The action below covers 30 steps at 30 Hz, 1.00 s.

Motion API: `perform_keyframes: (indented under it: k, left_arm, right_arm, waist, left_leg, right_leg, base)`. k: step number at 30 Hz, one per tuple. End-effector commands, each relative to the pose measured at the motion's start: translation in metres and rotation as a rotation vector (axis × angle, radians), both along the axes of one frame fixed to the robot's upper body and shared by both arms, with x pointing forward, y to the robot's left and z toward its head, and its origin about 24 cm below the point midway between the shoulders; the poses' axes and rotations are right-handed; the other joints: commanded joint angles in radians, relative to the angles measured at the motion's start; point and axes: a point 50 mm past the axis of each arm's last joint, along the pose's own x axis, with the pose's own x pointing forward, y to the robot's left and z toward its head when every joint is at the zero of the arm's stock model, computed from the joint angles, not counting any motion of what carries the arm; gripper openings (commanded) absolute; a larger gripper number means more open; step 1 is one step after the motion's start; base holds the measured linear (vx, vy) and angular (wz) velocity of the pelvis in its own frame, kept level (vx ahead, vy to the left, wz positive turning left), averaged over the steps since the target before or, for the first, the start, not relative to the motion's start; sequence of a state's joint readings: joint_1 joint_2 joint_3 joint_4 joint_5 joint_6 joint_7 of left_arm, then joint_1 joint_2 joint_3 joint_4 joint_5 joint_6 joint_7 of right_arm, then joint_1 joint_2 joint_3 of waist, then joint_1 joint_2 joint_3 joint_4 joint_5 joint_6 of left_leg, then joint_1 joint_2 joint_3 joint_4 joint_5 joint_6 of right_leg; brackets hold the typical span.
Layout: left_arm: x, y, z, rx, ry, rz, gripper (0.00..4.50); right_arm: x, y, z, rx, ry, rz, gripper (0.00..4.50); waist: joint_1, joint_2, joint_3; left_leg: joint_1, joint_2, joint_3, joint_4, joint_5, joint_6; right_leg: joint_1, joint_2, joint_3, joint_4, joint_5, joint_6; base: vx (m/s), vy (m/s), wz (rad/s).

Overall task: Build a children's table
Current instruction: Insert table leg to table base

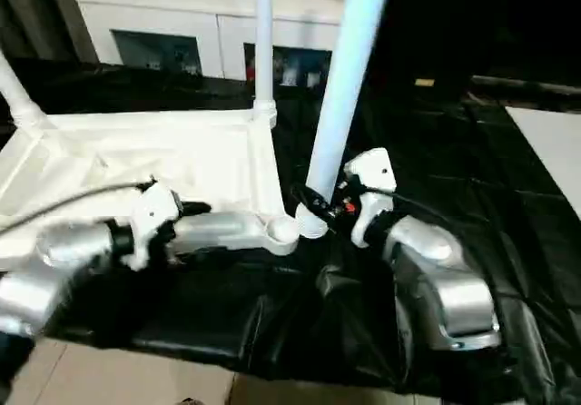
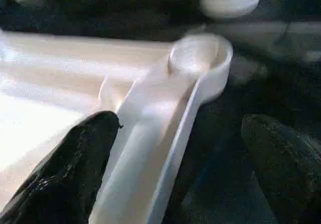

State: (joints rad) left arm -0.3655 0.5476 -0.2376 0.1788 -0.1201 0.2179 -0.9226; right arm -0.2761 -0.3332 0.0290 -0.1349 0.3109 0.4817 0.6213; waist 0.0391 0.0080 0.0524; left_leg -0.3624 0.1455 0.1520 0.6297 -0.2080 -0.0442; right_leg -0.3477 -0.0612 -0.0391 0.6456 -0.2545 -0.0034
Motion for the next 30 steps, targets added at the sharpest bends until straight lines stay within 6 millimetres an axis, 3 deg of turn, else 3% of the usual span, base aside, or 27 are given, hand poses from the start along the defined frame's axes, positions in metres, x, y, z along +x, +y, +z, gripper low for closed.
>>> perform_keyframes:
  k: [1,5,8,10,13,15,19,22,27,30]
  left_arm:
    - [0.004,-0.001,-0.003,0.033,0.028,-0.017,4.42]
    - [0.014,-0.003,-0.004,0.029,0.039,-0.028,4.06]
    - [0.022,-0.010,-0.005,0.007,0.072,-0.075,3.62]
    - [0.024,-0.013,-0.006,0.008,0.085,-0.098,3.60]
    - [0.024,-0.015,-0.008,0.032,0.123,-0.132,3.27]
    - [0.022,-0.015,-0.010,0.036,0.159,-0.159,3.14]
    - [0.022,-0.011,-0.011,0.068,0.170,-0.163,2.81]
    - [0.026,-0.006,-0.013,0.093,0.153,-0.118,2.69]
    - [0.027,-0.003,-0.016,0.073,0.160,-0.115,2.25]
    - [0.026,-0.002,-0.019,0.073,0.165,-0.119,1.89]
  right_arm:
    - [0.001,0.001,0.005,-0.005,-0.009,0.035,1.85]
    - [0.002,0.001,0.005,-0.027,-0.009,0.066,1.85]
    - [0.003,0.001,0.005,-0.035,-0.004,0.082,1.85]
    - [0.003,0.001,0.005,-0.043,-0.003,0.089,1.85]
    - [0.002,0.001,0.003,-0.059,-0.001,0.099,1.85]
    - [0.002,0.001,0.003,-0.056,0.003,0.103,1.85]
    - [0.006,-0.001,0.003,-0.060,0.002,0.088,1.85]
    - [0.007,-0.001,0.004,-0.059,-0.002,0.084,1.85]
    - [0.008,0.001,0.002,-0.059,0.001,0.094,1.85]
    - [0.009,0.002,0.002,-0.058,0.003,0.099,1.85]
  waist:
    - [0.000,0.006,-0.041]
    - [0.004,0.001,-0.050]
    - [0.012,-0.002,-0.063]
    - [0.021,-0.003,-0.075]
    - [0.023,-0.005,-0.078]
    - [0.025,-0.005,-0.075]
    - [0.026,-0.001,-0.066]
    - [0.025,0.000,-0.062]
    - [0.026,-0.006,-0.062]
    - [0.027,-0.004,-0.061]
  left_leg:
    - [0.018,0.079,-0.038,-0.115,-0.356,-0.055]
    - [0.011,0.077,-0.027,-0.104,-0.245,-0.018]
    - [0.003,0.075,-0.022,-0.092,-0.121,0.018]
    - [-0.002,0.075,-0.019,-0.081,-0.012,0.065]
    - [-0.009,0.074,-0.016,-0.074,0.029,0.104]
    - [-0.010,0.077,-0.015,-0.075,0.016,0.116]
    - [-0.003,0.085,-0.013,-0.084,-0.066,0.086]
    - [0.001,0.086,-0.008,-0.089,-0.122,0.049]
    - [-0.001,0.085,-0.007,-0.090,-0.118,0.039]
    - [-0.001,0.085,-0.007,-0.091,-0.126,0.038]
  right_leg:
    - [0.005,-0.092,0.055,-0.100,-0.307,-0.157]
    - [0.012,-0.093,0.057,-0.091,-0.158,-0.199]
    - [0.022,-0.095,0.054,-0.074,0.020,-0.237]
    - [0.024,-0.093,0.050,-0.055,0.202,-0.259]
    - [0.024,-0.092,0.047,-0.048,0.286,-0.276]
    - [0.021,-0.093,0.045,-0.050,0.262,-0.285]
    - [0.014,-0.092,0.045,-0.060,0.137,-0.292]
    - [0.013,-0.093,0.048,-0.069,0.046,-0.278]
    - [0.012,-0.093,0.050,-0.070,0.043,-0.265]
    - [0.011,-0.094,0.050,-0.073,0.023,-0.262]
  base:
    - [0.000,0.000,0.00]
    - [0.000,0.000,0.00]
    - [0.000,0.000,0.00]
    - [0.000,0.000,0.00]
    - [0.000,0.000,0.00]
    - [0.000,0.000,0.00]
    - [0.000,0.000,0.00]
    - [0.000,0.000,0.00]
    - [0.000,0.000,0.00]
    - [0.000,0.000,0.00]
